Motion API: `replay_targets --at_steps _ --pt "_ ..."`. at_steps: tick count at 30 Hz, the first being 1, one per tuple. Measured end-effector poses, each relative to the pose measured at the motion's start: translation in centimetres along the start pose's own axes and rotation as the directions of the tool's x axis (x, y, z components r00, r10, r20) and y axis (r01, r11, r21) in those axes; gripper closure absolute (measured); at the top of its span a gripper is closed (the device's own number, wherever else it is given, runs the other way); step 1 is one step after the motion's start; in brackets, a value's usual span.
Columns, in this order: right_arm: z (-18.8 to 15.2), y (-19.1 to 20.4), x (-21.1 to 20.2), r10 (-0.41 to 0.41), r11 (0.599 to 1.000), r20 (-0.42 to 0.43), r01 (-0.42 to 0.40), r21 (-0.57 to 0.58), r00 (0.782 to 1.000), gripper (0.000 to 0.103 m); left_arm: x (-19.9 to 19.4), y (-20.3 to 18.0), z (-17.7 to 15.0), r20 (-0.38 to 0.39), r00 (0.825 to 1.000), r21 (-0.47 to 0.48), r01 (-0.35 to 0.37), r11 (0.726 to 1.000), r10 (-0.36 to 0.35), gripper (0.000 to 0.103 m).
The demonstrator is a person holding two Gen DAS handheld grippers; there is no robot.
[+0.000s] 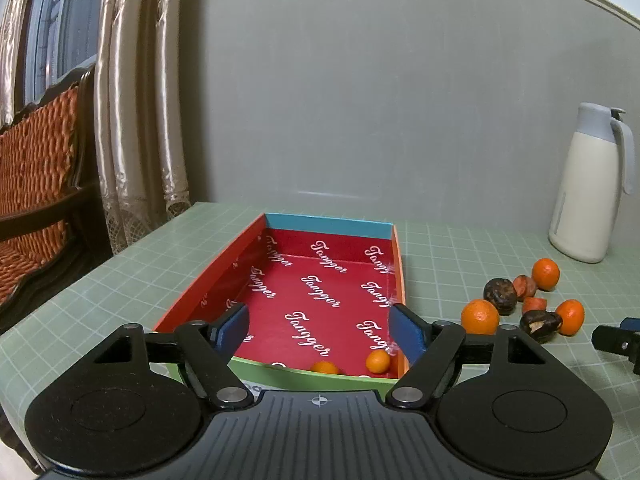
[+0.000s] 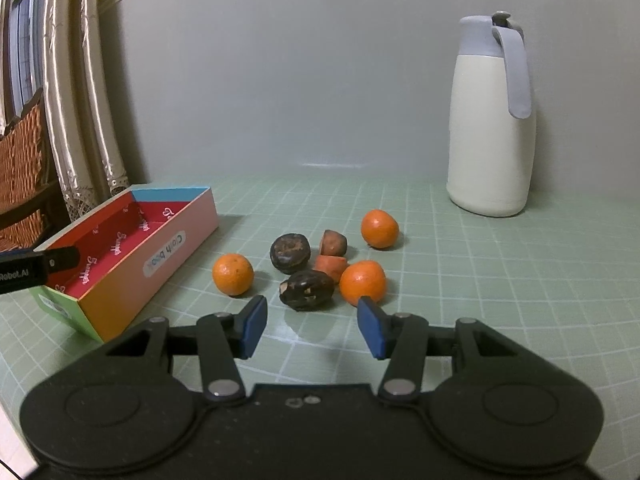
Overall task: Organize fruits
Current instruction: 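Close the right gripper on the dark chestnut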
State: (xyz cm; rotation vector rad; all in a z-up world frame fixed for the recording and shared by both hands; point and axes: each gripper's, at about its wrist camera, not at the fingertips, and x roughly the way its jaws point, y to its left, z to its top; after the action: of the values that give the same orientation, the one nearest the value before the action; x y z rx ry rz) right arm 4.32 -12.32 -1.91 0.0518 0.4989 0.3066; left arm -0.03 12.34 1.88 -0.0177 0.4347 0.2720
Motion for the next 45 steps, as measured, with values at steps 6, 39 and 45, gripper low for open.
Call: replay_targets --at_steps 6,39,45 --pt "0.0 0.2 0.2 0.001 1.0 -0.001 -0.001 -0.001 1.0 0.054 -0.1 0.2 0.1 0.005 1.0 -0.002 -0.007 1.0 0.007 0.026" --pt "0.7 1.5 8.3 -0.059 0.998 -0.072 0.058 -0.019 0.996 0.053 1.2 7.6 -0.5 -0.034 0.99 -0.082 -0.14 0.987 0.138 0.025" --pt "0.7 2.1 9.4 -0.092 0.994 -0.097 0.086 -0.065 0.991 0.061 1.2 7.8 -0.6 -0.038 0.989 -0.076 -0.142 0.987 0.14 0.025"
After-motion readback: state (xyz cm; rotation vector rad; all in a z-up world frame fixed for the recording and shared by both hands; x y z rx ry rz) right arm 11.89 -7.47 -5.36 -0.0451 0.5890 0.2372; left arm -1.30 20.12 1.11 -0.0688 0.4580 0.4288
